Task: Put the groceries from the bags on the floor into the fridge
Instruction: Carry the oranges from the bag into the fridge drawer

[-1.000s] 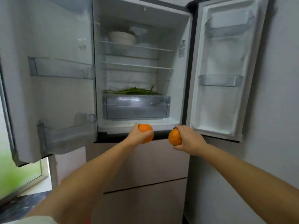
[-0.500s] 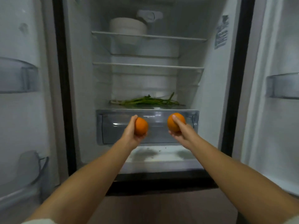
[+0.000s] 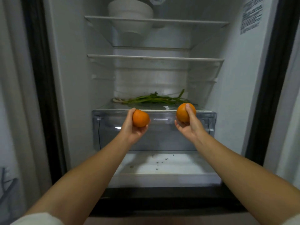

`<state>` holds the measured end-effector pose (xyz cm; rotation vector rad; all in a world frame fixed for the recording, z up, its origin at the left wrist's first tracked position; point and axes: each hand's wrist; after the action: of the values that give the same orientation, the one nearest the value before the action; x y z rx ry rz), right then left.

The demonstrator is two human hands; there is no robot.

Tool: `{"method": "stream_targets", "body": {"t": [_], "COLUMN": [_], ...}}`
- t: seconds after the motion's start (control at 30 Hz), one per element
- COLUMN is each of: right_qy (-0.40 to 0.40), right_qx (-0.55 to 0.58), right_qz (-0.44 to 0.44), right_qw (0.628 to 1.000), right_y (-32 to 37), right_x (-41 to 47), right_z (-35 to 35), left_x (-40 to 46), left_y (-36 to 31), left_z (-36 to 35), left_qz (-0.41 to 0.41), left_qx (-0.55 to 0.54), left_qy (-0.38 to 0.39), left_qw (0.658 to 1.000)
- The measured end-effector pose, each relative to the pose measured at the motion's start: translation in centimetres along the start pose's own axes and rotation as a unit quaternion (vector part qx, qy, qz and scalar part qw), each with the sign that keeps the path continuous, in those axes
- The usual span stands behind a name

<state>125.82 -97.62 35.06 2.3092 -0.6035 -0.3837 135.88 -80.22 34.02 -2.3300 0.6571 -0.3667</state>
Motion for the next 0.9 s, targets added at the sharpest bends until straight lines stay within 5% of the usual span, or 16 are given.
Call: {"method": "stream_targets", "body": {"t": [0.37, 0.9], "right_qy": [0.025, 0.03], "right_qx": [-0.07, -0.107], "right_qz": [0.005, -0.047], "right_qw": [0.997, 0.993], "right_y": [0.9, 1.7], "right_x": [-11.4, -18.7], "right_z": [1.5, 5.1], "left_x": [-11.4, -19.9], "left_y": [0.3, -0.3], "left_z": [-2.3, -3.1], "left_qz": [-0.066, -0.01], "left_qx": [0.036, 0.113], "left_qy": [-0.008, -0.027], "left_qw": [0.997, 0.993]}}
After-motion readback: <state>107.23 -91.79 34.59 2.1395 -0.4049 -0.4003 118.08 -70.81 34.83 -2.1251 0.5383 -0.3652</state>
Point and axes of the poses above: each hand's wrist, its own x-axis towards the middle knuckle, its own z-axis out of the back of the hand, y = z × x, and after that the axes turned 10 degrees about -z, right-handed
